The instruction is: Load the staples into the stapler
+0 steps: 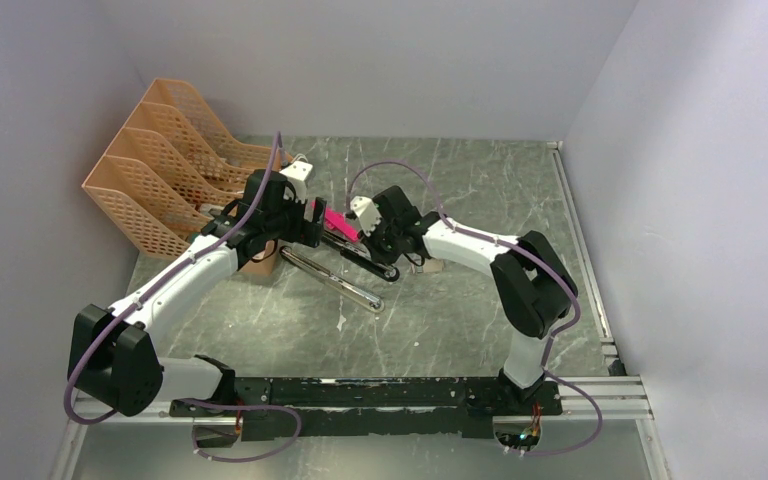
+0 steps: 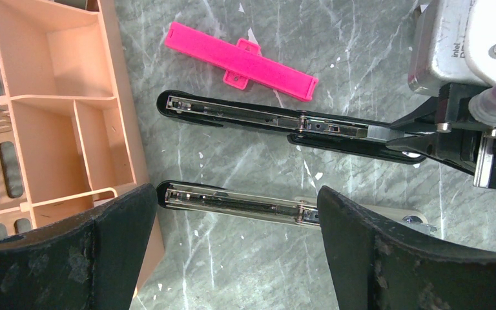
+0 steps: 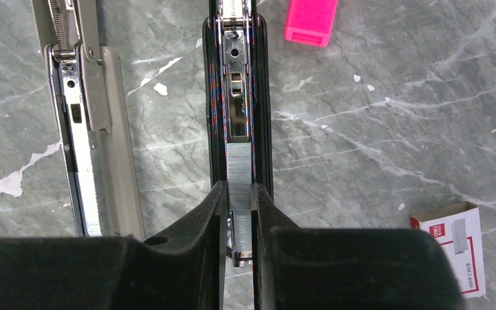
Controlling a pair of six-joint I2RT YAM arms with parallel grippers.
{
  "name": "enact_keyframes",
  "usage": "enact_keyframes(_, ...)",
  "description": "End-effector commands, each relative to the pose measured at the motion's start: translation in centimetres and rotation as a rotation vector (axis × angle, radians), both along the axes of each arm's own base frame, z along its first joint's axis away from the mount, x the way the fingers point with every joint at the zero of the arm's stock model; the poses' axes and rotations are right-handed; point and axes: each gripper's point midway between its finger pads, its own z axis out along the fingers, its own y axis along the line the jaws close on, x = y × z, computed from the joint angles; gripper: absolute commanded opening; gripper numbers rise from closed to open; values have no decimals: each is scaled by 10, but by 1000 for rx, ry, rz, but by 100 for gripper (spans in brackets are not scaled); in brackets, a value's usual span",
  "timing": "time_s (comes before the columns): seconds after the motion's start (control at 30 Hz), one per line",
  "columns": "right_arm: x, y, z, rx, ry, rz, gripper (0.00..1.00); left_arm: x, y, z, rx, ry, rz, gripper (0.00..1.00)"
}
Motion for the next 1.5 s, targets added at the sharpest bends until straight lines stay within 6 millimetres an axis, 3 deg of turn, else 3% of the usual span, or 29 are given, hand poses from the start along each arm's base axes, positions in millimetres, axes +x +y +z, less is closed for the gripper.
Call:
enact_keyframes(0.0,2,-9,-11,-88,-8,-21,0,0,-5,9,-16,-38,-22,98)
enact_keyframes(0.63,0,-6,-14,-172,-86,16,0,0,-4,8,-14,-36,-20,98)
enact_keyframes(0.83,-1,8,14,-37,-163,37,0,0,-4,9,-14,-37,-17,98)
enact_keyframes(1.03,-4,16,57,129,-288,49,0,0,-4,10,-18,-38,-17,98)
enact_keyframes(1.23,-28,26,79,296,-320,125,0,0,-3,10,-16,-37,-10,98)
enact_keyframes(1.37,-68,53,88,442,-315,228,0,1,-2,10,-12,-38,0,98)
enact_keyframes(1.47,-95,74,85,517,-286,295,0,1,-1,10,-11,-37,4,98)
